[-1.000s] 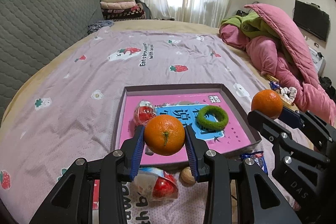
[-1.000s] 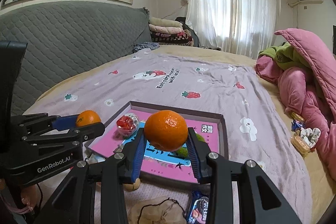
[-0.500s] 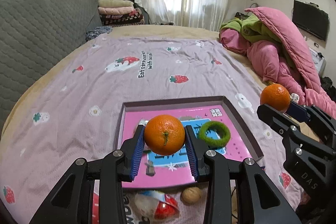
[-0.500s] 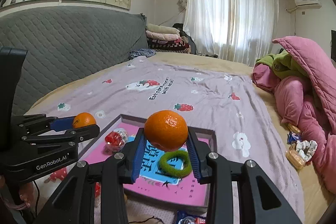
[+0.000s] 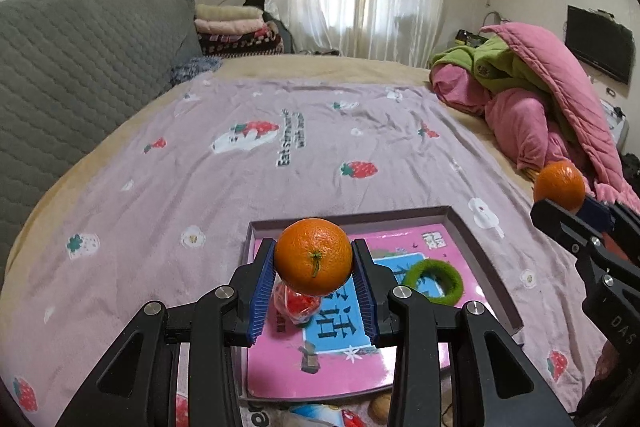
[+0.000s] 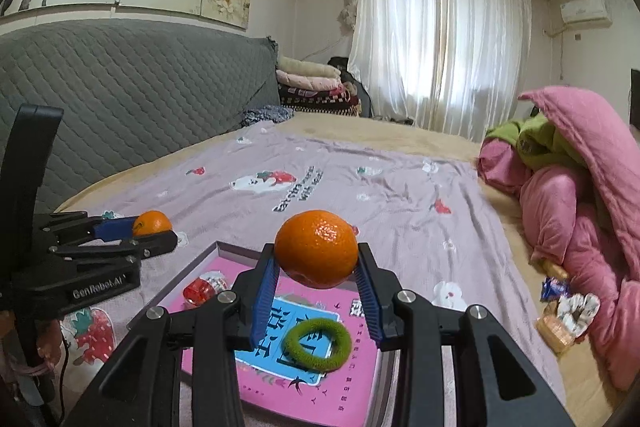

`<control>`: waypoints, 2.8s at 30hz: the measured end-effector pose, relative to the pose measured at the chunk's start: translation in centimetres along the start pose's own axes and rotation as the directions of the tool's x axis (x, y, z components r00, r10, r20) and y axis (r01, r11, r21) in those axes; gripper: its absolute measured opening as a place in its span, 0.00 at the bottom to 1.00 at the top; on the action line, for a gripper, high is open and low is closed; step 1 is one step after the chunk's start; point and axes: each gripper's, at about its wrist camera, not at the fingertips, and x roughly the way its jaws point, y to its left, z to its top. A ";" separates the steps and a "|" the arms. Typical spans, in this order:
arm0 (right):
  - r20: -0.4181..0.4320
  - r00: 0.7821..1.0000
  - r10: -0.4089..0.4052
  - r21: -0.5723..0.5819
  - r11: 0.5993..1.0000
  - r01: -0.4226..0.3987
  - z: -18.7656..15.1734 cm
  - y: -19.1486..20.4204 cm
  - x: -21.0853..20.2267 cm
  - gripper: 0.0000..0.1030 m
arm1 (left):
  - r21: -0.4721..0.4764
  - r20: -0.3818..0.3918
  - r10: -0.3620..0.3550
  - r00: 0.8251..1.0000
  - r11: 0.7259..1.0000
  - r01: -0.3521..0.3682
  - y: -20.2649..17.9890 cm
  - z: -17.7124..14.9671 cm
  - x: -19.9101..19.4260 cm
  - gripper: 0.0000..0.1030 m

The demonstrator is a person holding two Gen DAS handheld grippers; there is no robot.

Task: Organize objects
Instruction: 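Lift both tangerines and carry them over the tray with both tools, then lower both held tangerines onto the book inside the tray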

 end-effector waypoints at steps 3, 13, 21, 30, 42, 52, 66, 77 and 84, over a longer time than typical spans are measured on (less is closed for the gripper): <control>-0.035 0.999 -0.005 -0.002 1.000 0.005 -0.9 -0.2 1.1 0.38 | -0.006 -0.027 0.009 1.000 1.000 -0.009 0.4 -0.7 1.0 0.37; -0.115 0.993 -0.002 0.006 1.000 0.002 -3.0 -0.6 3.1 0.38 | 0.004 -0.077 0.022 0.997 1.000 -0.022 0.4 -2.7 2.4 0.37; -0.148 0.989 0.001 0.006 1.000 0.000 -3.8 -1.0 3.3 0.38 | -0.016 -0.134 0.022 0.991 1.000 -0.024 2.0 -4.0 3.2 0.37; -0.198 0.980 0.022 0.013 1.000 -0.020 -4.8 -1.0 3.7 0.38 | -0.005 -0.182 0.034 0.983 0.999 -0.035 2.4 -4.7 4.7 0.37; -0.239 0.971 0.032 0.017 0.999 -0.028 -5.6 -1.3 3.9 0.38 | 0.032 -0.223 0.025 0.975 0.999 -0.018 1.0 -5.7 5.6 0.37; -0.326 0.945 0.033 0.030 0.999 -0.024 -7.6 -1.9 5.5 0.38 | 0.032 -0.271 0.020 0.962 0.999 -0.012 0.8 -6.6 7.1 0.37; -0.364 0.931 0.040 0.030 0.999 -0.032 -8.5 -2.0 6.3 0.38 | 0.037 -0.302 0.023 0.953 0.999 -0.012 0.6 -7.4 8.2 0.37; -0.410 0.910 0.051 0.037 0.999 -0.039 -9.5 -1.9 7.7 0.38 | 0.054 -0.327 0.027 0.945 0.998 -0.010 0.0 -8.1 9.0 0.37; -0.436 0.898 0.056 0.058 0.998 -0.034 -10.3 -2.1 8.8 0.38 | 0.056 -0.343 0.032 0.939 0.998 -0.013 -0.1 -8.4 9.8 0.37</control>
